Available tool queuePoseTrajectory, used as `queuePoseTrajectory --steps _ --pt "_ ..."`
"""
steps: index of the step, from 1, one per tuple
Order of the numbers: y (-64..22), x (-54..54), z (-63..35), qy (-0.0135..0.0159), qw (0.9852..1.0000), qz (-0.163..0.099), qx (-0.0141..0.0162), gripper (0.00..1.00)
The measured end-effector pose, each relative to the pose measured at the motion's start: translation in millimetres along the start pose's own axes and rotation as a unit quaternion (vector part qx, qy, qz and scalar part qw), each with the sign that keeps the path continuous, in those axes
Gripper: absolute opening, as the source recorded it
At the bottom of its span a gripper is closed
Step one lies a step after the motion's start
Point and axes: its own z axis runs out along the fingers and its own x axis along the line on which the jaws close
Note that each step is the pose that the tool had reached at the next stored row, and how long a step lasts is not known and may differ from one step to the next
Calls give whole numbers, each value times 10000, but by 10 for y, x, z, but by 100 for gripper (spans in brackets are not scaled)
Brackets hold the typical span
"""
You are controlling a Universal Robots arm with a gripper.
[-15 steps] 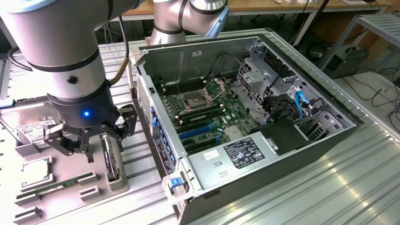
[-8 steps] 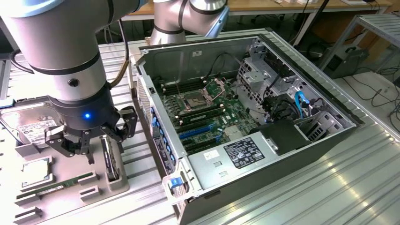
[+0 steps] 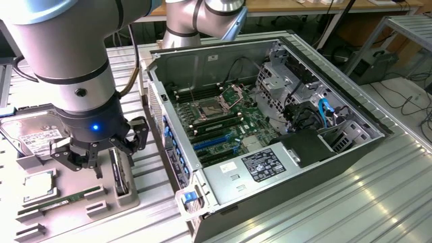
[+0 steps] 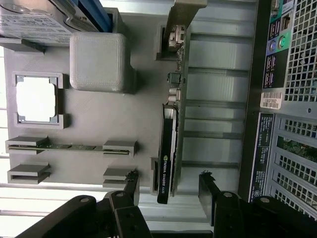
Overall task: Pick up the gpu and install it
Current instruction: 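Pick up the gpu and move the gpu toward the slot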
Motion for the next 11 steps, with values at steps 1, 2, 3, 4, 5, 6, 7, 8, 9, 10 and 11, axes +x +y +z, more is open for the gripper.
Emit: queuePoseTrajectory --steps 1,2,3,4,5,6,7,8,9,10,11 --pt "0 0 6 0 10000 0 1 60" --pt "1 0 12 0 10000 0 3 60" --pt "1 0 19 0 10000 0 2 60" --pt "1 0 26 0 10000 0 3 60" --pt "2 0 38 1 10000 -1 10 60" --pt "4 0 49 1 10000 -1 14 60" --pt "10 1 56 1 10000 0 14 60" --pt "27 0 62 2 10000 0 16 60" --pt "44 -2 65 1 10000 0 19 60" --pt "60 -3 68 1 10000 0 26 60" --pt "76 -3 68 2 10000 0 34 60"
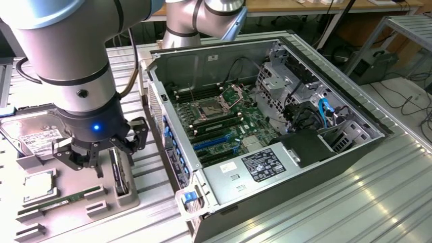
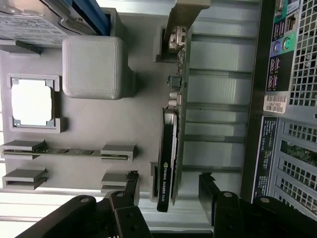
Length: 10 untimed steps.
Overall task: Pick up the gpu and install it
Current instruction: 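Pick up the gpu and move the gpu toward the slot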
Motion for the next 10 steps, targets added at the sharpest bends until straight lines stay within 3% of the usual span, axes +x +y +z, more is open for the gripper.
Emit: queuePoseTrajectory --steps 3,7,10 --pt "56 -3 1 1 10000 -1 16 60" --pt "94 -5 10 1 10000 -1 17 60" --pt "177 -9 10 1 10000 -1 19 60"
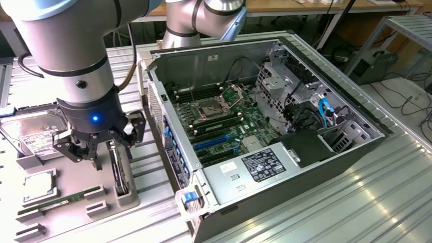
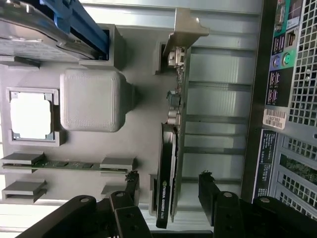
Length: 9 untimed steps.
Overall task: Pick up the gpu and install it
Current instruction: 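Pick up the gpu and move the gpu toward the slot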
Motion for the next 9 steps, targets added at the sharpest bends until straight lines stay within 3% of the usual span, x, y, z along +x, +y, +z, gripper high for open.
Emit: queuePoseTrajectory --steps 9 --pt "39 5 126 -1 10000 1 0 60"
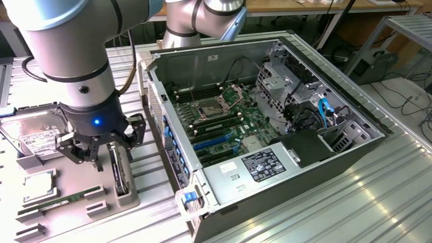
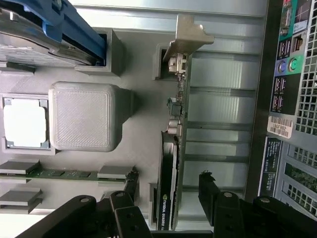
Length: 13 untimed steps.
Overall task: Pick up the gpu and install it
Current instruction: 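Pick up the gpu and move the gpu toward the slot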
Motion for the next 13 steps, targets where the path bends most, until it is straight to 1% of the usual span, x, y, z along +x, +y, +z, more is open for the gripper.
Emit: queuePoseTrajectory --steps 2,4,5,7,8,10,13 --pt "9 5 36 0 10000 7 0 60" --pt "40 4 55 0 10000 9 0 60" --pt "43 4 59 -1 10000 9 -9 60" --pt "46 15 79 -3 10000 11 -72 60" --pt "48 18 95 -6 10000 11 -97 60" --pt "50 19 119 -5 9999 14 -101 60" --pt "55 19 191 -5 9999 15 -102 60"
